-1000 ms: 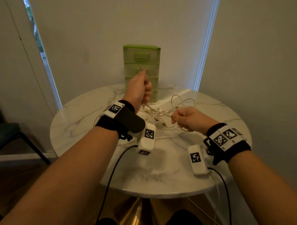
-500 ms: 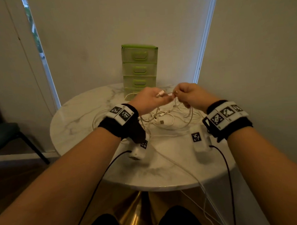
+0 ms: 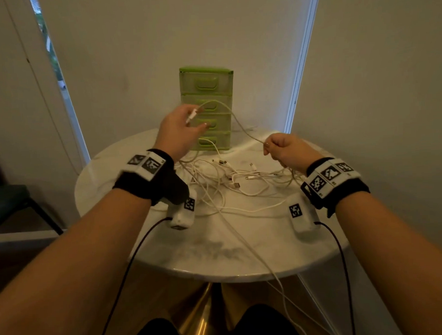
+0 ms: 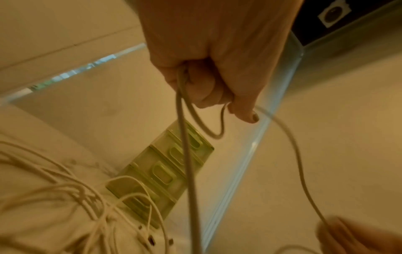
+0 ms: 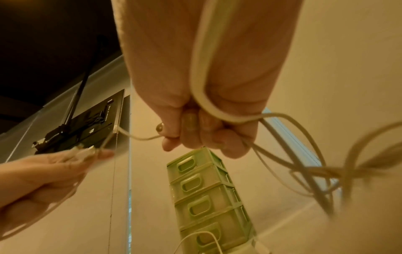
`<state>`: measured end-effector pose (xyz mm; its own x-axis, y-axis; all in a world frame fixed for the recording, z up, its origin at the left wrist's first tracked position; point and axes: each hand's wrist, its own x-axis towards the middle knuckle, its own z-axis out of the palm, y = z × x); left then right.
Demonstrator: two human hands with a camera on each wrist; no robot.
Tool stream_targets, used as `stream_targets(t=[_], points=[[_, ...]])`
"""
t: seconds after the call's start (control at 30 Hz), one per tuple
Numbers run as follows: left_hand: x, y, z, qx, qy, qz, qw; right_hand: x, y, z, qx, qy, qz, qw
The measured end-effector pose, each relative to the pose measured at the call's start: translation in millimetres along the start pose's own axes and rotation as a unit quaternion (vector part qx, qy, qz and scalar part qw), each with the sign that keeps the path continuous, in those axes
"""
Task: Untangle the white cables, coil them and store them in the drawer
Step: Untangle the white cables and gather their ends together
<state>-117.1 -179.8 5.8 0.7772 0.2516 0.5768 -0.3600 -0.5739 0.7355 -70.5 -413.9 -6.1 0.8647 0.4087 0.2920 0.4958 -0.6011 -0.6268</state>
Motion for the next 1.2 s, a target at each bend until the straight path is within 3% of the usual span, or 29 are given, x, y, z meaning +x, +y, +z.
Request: stream_targets(t=[0.1,0.17,0.27,0.33,0.47,0.6,0.73,0.83,0.9,1.0,1.13,1.2], points=[[-10,11,18,-0.044,-0.019,0.014,0.999,3,-3,7,-0.030,0.016,-0.018,0.999],[-11,13,27,-0.074,-0.035,-0.023,0.996,4,-2,7,-0.022,0.030,-0.023,0.999],[-17,18,43,-0.096,-0.130,-0.098,0.982,4,-6,9,0.011,0.028,-0.050,0.998],[-22,25,58,-0.135,-0.157,-0.095,0.974,3,-15,14,0.047,0.000,-0.076,0.996],[-14,31,71,-0.155,-0.090,-0.104,0.978,7,-19,21,0.068,-0.019,-0.098,0.993],[0,9,56,-0.142,-0.045,-0.155,0.977,14,10,18,0.029,-0.044,-0.056,0.997],[14,-17,32,-0.178,0.056,-0.214,0.959,21,37,3,0.014,-0.002,-0.039,0.999],[22,-27,18,-0.189,0.113,-0.225,0.949,35,52,-3,-0.134,-0.006,-0.017,0.991],[25,-29,15,-0.183,0.119,-0.222,0.950,42,60,-2,-0.180,-0.024,0.009,0.983],[24,-31,19,-0.164,0.100,-0.211,0.958,47,59,1,-0.130,0.009,0.006,0.991],[19,-29,31,-0.193,0.071,-0.206,0.957,45,32,7,-0.096,0.202,-0.119,0.967],[18,-24,33,-0.207,0.054,-0.201,0.956,40,12,9,-0.011,0.186,-0.151,0.971]])
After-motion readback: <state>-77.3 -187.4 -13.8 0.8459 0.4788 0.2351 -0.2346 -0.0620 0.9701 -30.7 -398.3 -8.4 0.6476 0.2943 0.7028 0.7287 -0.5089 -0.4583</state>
